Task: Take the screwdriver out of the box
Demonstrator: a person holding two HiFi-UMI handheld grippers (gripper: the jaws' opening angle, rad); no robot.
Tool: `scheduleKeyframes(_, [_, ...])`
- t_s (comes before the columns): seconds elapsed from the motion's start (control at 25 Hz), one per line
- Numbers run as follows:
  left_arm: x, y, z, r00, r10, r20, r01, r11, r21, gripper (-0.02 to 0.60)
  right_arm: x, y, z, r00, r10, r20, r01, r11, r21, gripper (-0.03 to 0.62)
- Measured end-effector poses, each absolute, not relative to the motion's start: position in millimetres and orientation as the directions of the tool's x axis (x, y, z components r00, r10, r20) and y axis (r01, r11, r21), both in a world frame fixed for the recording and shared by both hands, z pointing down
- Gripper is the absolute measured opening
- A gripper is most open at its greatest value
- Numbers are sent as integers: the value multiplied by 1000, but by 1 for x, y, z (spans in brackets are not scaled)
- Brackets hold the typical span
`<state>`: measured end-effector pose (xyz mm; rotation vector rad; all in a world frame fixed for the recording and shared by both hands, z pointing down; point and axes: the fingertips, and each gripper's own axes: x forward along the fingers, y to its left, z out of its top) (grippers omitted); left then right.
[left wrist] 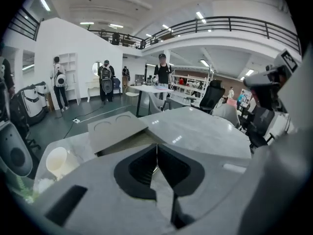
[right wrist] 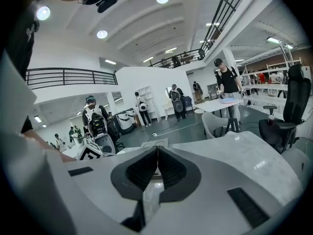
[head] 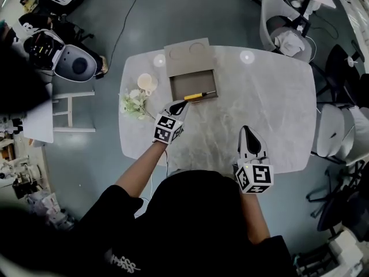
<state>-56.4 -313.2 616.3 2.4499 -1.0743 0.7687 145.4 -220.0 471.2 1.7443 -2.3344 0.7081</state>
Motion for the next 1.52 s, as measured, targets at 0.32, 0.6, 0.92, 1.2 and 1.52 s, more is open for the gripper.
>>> scheduleKeyframes(0.32, [-62, -351, 675, 549, -414, 726, -677, -729, 96, 18, 160, -240, 501, -316, -842, 437, -931, 188, -312, 12])
scheduleKeyframes(0.6, [-51, -367, 707, 571, -316, 758, -598, -792, 120, 20, 161, -249, 530, -334, -815, 473, -928, 196, -318, 12])
scheduleKeyframes(0.92, [-46, -368, 746, 539, -83, 838, -444, -873, 199, 110, 159, -258, 540, -355, -802, 481, -919, 207, -334, 12])
scheduleKeyframes(1.2, [-38, -370, 757, 506, 3, 863, -361, -907, 215, 110, 174, -261, 553, -342, -793, 503, -924, 187, -334, 12])
scheduleKeyframes(1.52, [-34, -367, 772, 464, 118, 878, -267, -927, 266, 136, 207, -275, 562, -278, -814, 509, -937, 115, -329, 12])
